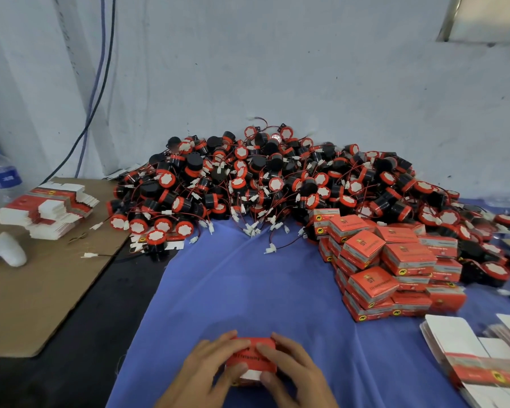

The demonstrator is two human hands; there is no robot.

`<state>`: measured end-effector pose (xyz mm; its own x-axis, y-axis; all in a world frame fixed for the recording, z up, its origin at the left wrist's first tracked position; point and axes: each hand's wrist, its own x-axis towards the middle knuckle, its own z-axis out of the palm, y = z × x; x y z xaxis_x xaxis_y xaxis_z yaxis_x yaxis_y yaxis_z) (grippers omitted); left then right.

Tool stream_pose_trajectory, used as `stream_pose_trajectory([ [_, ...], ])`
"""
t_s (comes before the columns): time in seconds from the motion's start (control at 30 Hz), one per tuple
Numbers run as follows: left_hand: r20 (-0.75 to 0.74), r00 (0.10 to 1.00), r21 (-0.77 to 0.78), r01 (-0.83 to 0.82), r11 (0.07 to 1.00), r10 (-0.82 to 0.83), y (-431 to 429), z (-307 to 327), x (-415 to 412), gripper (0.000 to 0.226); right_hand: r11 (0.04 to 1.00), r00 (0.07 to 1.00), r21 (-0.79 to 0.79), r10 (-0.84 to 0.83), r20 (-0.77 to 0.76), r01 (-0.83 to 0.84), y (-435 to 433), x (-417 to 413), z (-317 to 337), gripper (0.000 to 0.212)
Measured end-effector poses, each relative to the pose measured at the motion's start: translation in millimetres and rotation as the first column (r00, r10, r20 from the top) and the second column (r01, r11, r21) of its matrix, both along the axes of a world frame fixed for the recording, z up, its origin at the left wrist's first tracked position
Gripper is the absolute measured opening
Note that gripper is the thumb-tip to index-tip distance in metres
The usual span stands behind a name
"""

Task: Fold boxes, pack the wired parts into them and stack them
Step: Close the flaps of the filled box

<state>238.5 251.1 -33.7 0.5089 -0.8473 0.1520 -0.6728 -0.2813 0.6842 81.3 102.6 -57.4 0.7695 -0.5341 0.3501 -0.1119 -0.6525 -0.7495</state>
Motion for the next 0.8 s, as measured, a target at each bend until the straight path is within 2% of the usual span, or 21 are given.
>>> stream_pose_trajectory([
  [0.13,0.094,0.995,-0.051,-0.03,0.998,0.034,-3.3,-1.9,-2.9,0.041,0.999,0.999,-0.029,-0.043,0.003,0.043,3.7,2.0,4.7,0.037],
  [0.2,0.139,0.987,-0.126,-0.062,0.99,0.079,-4.7,-1.6,-5.5,0.038,0.998,0.998,-0.031,-0.055,0.003,0.055,7.5,2.6,7.7,0.034],
  [0.33,0.338,0.929,-0.312,-0.041,0.949,0.151,-8.2,-0.1,-7.7,0.063,0.998,0.999,-0.02,-0.052,0.001,0.052,6.5,2.9,13.7,0.03],
  [0.43,0.397,0.902,-0.377,-0.005,0.926,0.167,-9.8,-2.1,-6.5,0.062,0.995,0.997,-0.071,-0.062,0.039,0.065,3.3,6.1,14.3,0.029],
  [0.6,0.462,0.87,-0.412,0.041,0.91,0.17,-21.4,-6.0,0.2,0.064,0.968,0.998,-0.246,-0.04,0.057,0.052,-12.5,15.8,7.4,0.04],
  [0.73,0.517,0.841,-0.387,0.062,0.92,0.16,-37.7,-14.5,6.5,0.061,0.974,0.997,-0.217,-0.045,0.055,0.056,-23.7,25.7,3.0,0.038],
  [0.77,0.504,0.849,-0.364,0.045,0.93,0.156,-45.7,-14.4,10.0,0.052,0.977,0.998,-0.206,-0.054,0.039,0.061,-28.1,31.9,3.2,0.036],
  [0.8,0.48,0.866,-0.313,0.016,0.949,0.144,-54.3,-14.2,13.2,0.034,0.978,0.998,-0.196,-0.066,0.014,0.068,-32.9,39.0,4.1,0.034],
])
